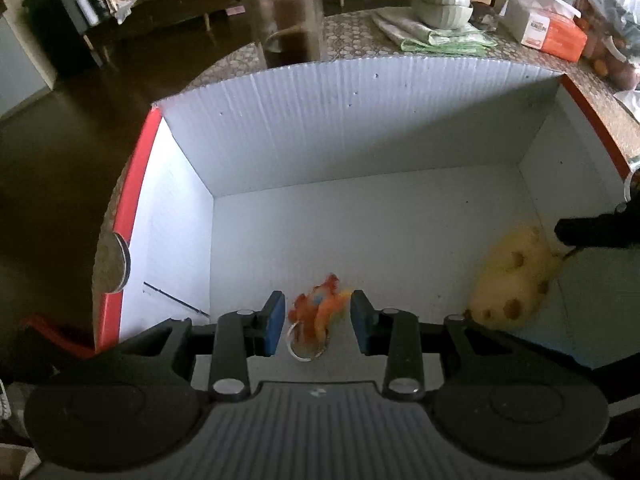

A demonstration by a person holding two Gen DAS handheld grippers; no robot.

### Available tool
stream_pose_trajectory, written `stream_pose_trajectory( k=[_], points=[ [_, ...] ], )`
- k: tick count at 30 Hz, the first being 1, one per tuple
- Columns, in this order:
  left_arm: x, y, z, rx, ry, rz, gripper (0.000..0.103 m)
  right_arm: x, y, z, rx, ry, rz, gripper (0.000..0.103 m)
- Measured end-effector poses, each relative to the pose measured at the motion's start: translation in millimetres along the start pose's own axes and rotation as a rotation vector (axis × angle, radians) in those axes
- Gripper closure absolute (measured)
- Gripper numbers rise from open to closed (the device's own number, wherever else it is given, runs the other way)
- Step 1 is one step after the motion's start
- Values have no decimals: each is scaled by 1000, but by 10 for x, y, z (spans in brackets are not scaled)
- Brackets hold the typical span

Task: Organize objects
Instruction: 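Open the left tool to drop the keychain while the right drops the cat toy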

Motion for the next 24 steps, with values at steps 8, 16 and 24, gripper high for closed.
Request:
stream_pose_trajectory(
  k=[8,16,24],
  points=[
    [-26,69,170,55,15,43,35,50,4,241,63,7,-22,24],
    [-7,-9,487,120,3,86,35,106,-101,789,177,35,-54,24],
    [176,-130,1007,225,-36,120,35,148,-291,1261,260,33,-75,23]
  ],
)
Point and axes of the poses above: each gripper's, at about its wrist camera, not at the fingertips, and z roughly against the way its jaws point, x to its right, y to its top, the point moved 9 cm from there along -z, roughly the way its jaws point, and after that the axes turned 7 degrees about z, right-handed, at the moved point
